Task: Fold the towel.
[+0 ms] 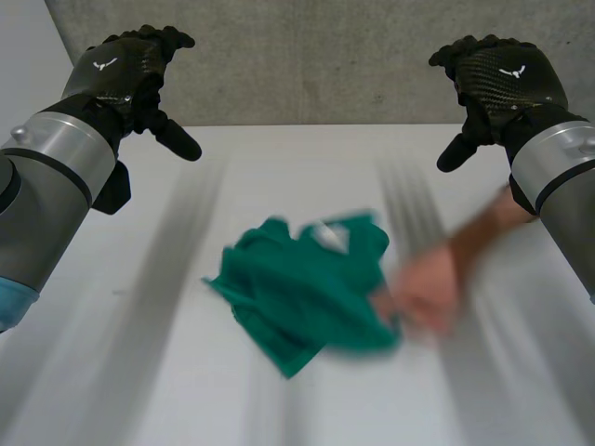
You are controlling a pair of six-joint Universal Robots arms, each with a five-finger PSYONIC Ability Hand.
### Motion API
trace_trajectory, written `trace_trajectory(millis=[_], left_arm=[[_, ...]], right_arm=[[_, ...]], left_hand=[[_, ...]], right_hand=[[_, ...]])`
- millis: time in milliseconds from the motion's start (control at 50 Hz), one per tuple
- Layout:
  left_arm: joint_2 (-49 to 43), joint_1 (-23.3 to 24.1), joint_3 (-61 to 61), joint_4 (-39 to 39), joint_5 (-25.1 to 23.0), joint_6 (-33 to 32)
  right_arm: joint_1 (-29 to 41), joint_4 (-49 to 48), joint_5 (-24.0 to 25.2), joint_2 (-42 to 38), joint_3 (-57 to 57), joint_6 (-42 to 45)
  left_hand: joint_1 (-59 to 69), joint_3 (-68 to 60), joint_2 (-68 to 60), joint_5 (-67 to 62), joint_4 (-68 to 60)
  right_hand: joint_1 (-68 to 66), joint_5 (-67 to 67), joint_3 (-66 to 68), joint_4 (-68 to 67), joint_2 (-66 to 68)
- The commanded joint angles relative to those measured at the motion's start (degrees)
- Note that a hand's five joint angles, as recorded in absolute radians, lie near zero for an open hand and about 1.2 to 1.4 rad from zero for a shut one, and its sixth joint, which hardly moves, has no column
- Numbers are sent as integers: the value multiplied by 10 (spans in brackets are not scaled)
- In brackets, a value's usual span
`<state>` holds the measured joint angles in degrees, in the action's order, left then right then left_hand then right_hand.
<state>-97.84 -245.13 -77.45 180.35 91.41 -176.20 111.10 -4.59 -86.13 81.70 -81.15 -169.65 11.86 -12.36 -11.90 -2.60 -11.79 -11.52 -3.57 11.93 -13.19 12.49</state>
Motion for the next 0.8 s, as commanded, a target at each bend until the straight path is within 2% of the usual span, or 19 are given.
trace_trajectory(millis=[20, 260, 380, 480, 580, 620, 640, 740, 800], left_arm=[[-2, 1, -1, 0, -1, -1], [-9, 2, 0, 0, -4, -3], [-16, 6, 6, -9, -5, -5], [-16, 10, -2, -46, -5, -5], [-17, 25, -39, -103, -4, -11], [-16, 26, -58, -111, -5, -14], [-17, 26, -66, -112, -5, -18], [-21, 19, -124, -113, -9, -54], [-45, 17, -167, -110, -43, -86]], right_arm=[[0, 2, 18, -1, -4, 5], [1, 13, 46, -1, -8, 105], [0, 70, 59, -3, 3, 165], [0, 146, 91, -18, 13, 213], [-2, 187, 127, -29, 2, 218], [-1, 193, 133, -30, 0, 217], [3, 213, 161, -43, -13, 218], [10, 229, 203, -65, -26, 219], [15, 230, 224, -93, -30, 223]], left_hand=[[-15, 20, 15, 22, 14], [-11, 16, 12, 19, 11], [-6, 11, 7, 14, 6], [0, 5, 0, 7, -1], [7, -2, -7, 0, -8], [7, -2, -7, 0, -8], [9, -4, -8, -1, -9], [15, -11, -15, -8, -16], [17, -12, -17, -10, -18]], right_hand=[[15, 36, -19, 32, -25], [15, 36, -19, 32, -25], [15, 36, -19, 32, -25], [15, 36, -19, 32, -25], [15, 36, -19, 32, -25], [15, 36, -19, 32, -25], [15, 36, -19, 32, -25], [15, 36, -19, 32, -25], [15, 36, -19, 32, -25]])
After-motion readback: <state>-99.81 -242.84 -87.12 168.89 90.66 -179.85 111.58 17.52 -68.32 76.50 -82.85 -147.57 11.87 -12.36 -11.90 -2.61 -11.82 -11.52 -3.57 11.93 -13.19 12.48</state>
